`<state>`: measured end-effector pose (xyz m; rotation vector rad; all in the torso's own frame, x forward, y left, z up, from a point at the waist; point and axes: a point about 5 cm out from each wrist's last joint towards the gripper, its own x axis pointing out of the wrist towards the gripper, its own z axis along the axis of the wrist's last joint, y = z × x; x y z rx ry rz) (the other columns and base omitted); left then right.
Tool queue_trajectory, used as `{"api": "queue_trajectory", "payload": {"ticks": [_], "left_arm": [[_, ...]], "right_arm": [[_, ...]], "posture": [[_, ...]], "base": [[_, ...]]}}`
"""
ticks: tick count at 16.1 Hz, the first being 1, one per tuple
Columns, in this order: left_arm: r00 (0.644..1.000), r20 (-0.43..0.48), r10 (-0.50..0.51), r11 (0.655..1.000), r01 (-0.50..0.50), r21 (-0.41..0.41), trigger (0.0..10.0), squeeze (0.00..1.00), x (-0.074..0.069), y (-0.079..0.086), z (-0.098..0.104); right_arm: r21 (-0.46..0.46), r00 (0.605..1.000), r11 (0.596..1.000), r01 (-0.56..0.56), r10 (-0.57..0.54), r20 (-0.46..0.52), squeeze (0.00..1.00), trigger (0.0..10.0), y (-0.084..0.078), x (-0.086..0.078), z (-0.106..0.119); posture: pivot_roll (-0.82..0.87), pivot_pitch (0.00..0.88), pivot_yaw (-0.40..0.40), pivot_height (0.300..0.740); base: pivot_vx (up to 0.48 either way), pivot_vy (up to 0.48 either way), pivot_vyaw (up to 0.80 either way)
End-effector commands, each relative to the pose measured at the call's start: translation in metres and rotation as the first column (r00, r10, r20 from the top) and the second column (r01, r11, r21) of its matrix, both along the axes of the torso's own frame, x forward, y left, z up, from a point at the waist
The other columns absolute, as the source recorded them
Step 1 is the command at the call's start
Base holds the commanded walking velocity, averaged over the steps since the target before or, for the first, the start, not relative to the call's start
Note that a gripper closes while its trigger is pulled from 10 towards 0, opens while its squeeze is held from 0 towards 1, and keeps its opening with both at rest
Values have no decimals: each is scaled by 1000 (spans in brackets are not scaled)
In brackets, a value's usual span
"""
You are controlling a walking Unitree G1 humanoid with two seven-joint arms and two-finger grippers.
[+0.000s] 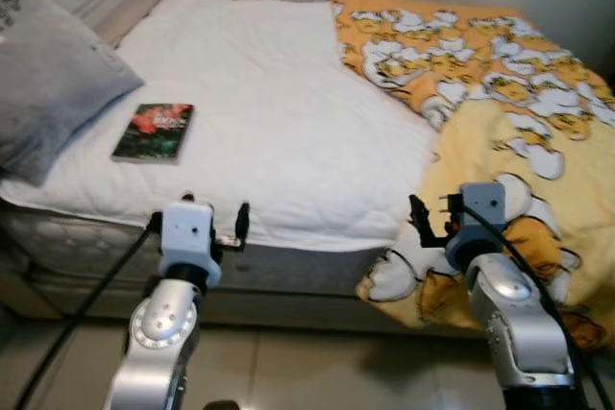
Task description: Clean up the room
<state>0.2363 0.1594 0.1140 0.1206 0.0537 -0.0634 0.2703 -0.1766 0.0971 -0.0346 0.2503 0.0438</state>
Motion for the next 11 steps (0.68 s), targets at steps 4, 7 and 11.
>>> {"api": "queue_trajectory", "payload": {"ticks": [4, 7, 11], "left_arm": [[1000, -3, 7, 1000, -7, 3, 10000, 341, -4, 4, 5], [1000, -8, 14, 1000, -14, 8, 10000, 341, -4, 6, 7], [1000, -14, 23, 1000, -23, 3, 10000, 341, -4, 11, 8]], "right_arm": [[0, 1000, 1000, -18, 18, -1, 0, 10000, 9, 3, 2], [20, 1000, 1000, -18, 18, -13, 0, 10000, 10, 3, 1], [15, 999, 999, -28, 29, -14, 0, 10000, 13, 3, 0]], "posture": [[92, 0, -74, 740], [94, 0, -73, 740], [94, 0, -68, 740]], "base": [[212, 0, 0], [315, 0, 0], [316, 0, -378]]}}
